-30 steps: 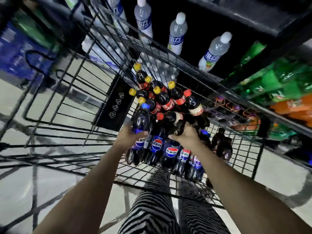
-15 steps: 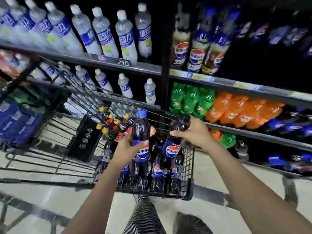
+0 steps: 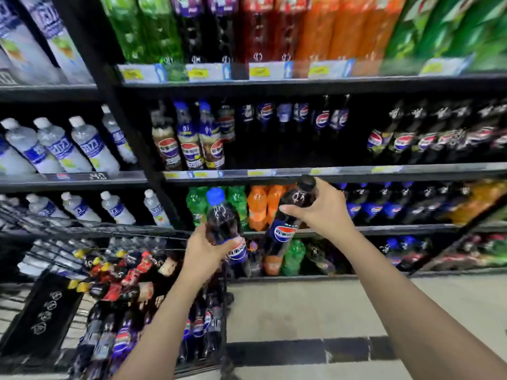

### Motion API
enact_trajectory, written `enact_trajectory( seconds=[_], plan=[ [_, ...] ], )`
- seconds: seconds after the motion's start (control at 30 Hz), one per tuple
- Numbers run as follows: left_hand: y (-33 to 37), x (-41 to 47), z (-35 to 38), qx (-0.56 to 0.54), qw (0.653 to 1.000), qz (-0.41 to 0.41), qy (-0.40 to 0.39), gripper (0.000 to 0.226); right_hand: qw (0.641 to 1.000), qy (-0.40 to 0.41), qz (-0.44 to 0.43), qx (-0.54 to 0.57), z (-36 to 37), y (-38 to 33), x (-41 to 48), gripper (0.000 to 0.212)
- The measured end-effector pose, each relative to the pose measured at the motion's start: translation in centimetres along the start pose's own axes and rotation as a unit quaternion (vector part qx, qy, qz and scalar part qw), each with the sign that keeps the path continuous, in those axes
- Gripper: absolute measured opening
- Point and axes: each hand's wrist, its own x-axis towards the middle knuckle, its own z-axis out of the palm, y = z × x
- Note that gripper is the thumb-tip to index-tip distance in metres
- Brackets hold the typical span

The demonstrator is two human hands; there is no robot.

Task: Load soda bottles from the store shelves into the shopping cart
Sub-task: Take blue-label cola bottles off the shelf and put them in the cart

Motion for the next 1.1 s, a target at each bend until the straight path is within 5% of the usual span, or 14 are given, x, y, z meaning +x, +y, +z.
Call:
enact_trajectory(
  seconds=[0.3, 1.0, 1.1],
  plan=[
    [8.0, 5.1, 5.2, 0.035, 0.992, 0.109, 0.047, 0.056, 0.993, 0.110, -0.043, 0.020, -6.2, -0.5, 3.5, 0.049],
    [11.8, 23.1, 11.1, -0.001, 0.989, 0.136, 0.065, 0.062, 0.997, 0.059, -0.040, -0.025, -3.3, 2.3, 21.3, 0.048],
    [11.5, 24.8, 11.6, 0.016, 0.991, 0.123, 0.045, 0.060, 0.997, 0.039, -0.027, -0.065, -2.7, 3.0, 23.5, 0.065]
  ],
)
